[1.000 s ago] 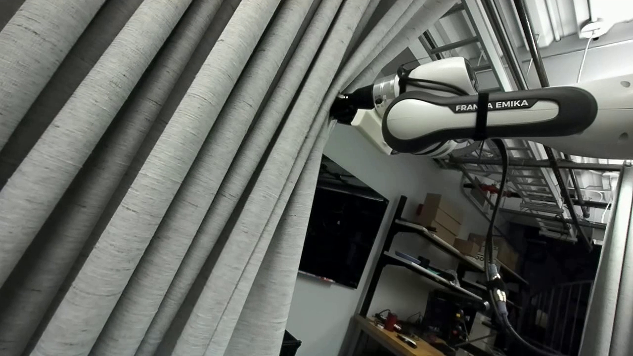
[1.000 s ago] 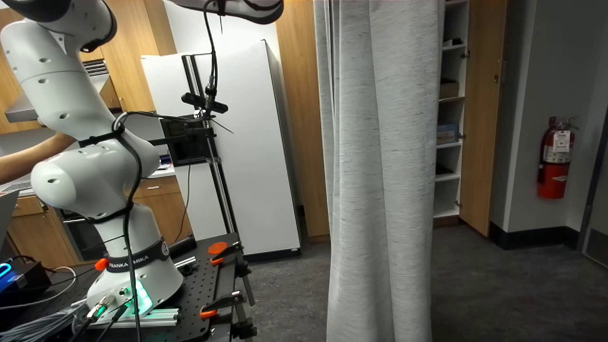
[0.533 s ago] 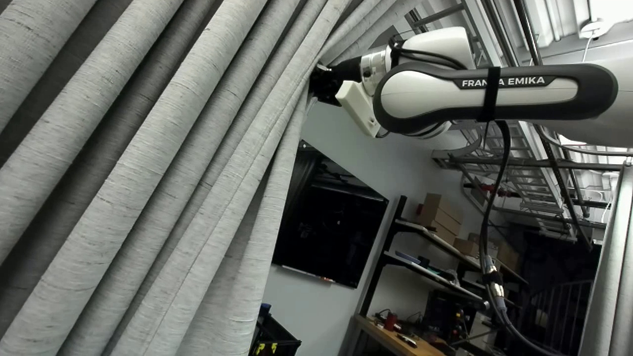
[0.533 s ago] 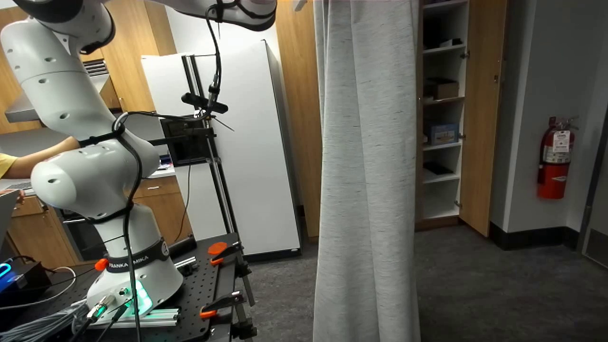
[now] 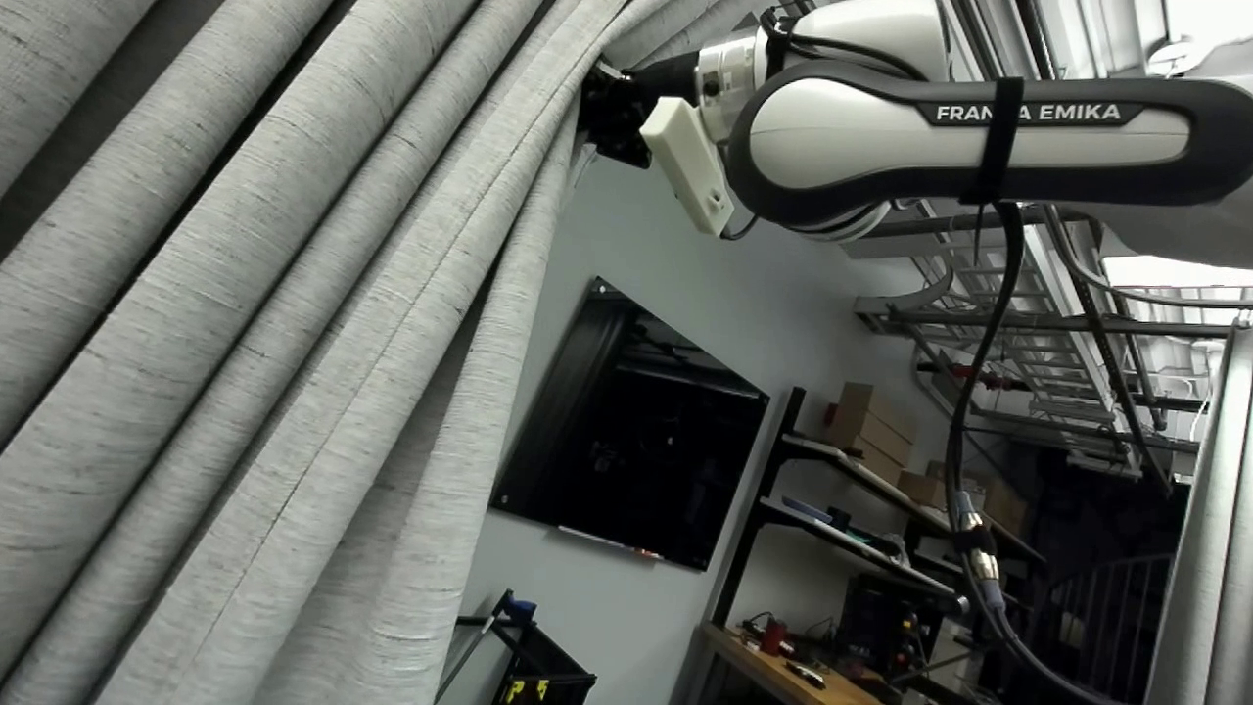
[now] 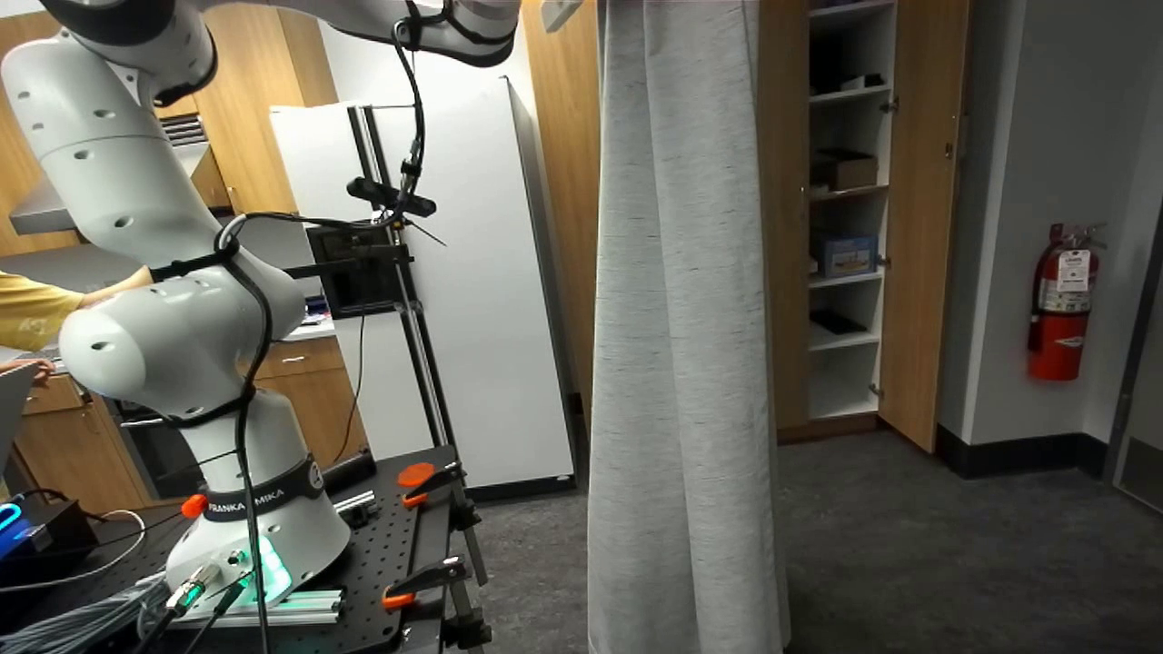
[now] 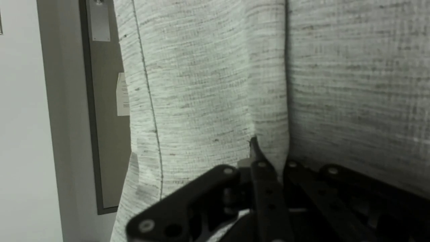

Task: Pull the curtain to the left

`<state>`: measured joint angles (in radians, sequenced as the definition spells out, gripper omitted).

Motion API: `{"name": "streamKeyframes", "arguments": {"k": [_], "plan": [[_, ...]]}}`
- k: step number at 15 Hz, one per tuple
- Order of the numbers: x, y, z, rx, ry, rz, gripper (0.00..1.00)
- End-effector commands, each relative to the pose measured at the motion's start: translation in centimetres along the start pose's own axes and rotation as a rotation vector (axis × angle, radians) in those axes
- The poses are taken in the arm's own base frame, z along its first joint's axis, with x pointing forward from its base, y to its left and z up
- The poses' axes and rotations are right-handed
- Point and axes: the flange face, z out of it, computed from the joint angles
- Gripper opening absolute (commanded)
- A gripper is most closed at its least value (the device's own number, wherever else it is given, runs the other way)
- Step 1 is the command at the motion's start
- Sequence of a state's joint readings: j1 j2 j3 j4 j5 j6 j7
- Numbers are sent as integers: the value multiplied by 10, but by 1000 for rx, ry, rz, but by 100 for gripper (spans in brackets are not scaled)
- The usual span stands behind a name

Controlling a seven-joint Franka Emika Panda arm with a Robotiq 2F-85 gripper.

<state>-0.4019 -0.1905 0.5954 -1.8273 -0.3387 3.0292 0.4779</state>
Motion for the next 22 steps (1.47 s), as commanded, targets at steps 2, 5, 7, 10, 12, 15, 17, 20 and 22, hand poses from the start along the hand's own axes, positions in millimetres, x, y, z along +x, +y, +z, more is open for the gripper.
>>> {"name": "streamKeyframes", "arguments": {"k": [2,5,7,10,12,15,17,20,22], "plan": [[-50,-50,26,92,-124,-7,0],[-50,-55,27,100,-127,-8,0],[-50,-59,28,115,-124,-8,0],[-51,-64,30,140,-114,0,0],[-51,-66,31,153,-107,4,0],[-52,-67,33,159,-105,4,0],[-53,-65,34,149,-111,-3,0],[-53,-62,34,132,-118,-7,0],[-53,-59,34,118,-121,-15,0]]}}
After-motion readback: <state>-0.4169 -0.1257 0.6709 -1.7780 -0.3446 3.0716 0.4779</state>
